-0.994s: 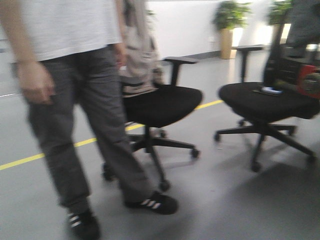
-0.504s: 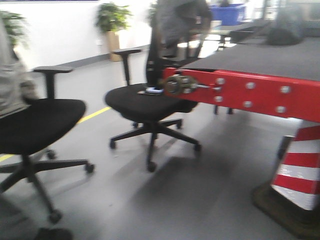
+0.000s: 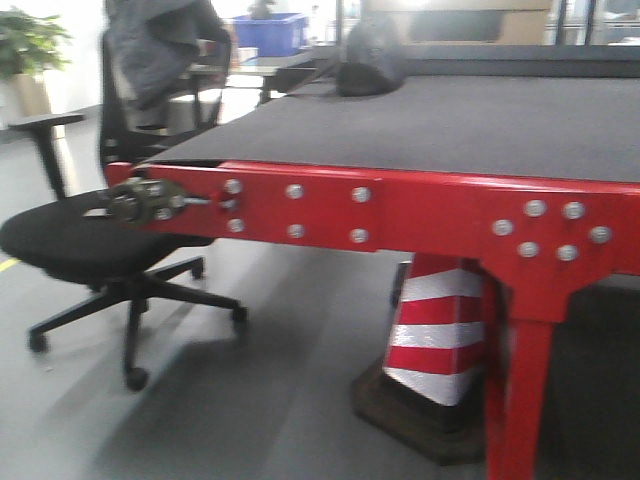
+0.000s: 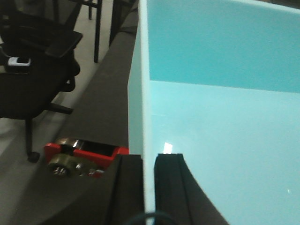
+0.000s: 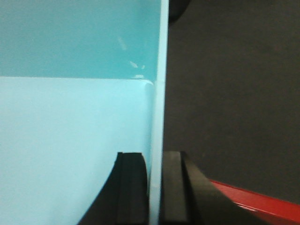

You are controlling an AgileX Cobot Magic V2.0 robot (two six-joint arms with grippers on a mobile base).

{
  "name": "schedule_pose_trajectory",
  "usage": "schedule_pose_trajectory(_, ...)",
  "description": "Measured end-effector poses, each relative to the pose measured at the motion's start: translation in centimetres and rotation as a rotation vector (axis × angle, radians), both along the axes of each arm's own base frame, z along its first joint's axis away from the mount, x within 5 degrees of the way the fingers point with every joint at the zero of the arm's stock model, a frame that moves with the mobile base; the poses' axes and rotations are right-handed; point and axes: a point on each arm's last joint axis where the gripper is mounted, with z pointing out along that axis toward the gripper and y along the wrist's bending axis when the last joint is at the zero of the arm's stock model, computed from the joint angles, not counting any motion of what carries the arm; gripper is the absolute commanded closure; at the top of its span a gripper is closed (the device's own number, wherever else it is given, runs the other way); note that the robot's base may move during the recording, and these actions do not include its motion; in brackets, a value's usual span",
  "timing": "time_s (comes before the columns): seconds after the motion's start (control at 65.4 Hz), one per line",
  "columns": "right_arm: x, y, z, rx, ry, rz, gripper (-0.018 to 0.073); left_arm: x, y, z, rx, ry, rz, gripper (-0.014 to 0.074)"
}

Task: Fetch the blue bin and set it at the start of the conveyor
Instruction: 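Hold the bin with both grippers while the base drives to the red table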

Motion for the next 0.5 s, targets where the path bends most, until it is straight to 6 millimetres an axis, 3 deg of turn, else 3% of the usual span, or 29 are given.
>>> schedule_pose_trajectory(0.504, 0.00, -0.01, 0.00, -0.001, -0.001, -0.001, 0.0724, 0.00, 0.00, 0.00, 0.000, 0.000, 0.000, 0.0707)
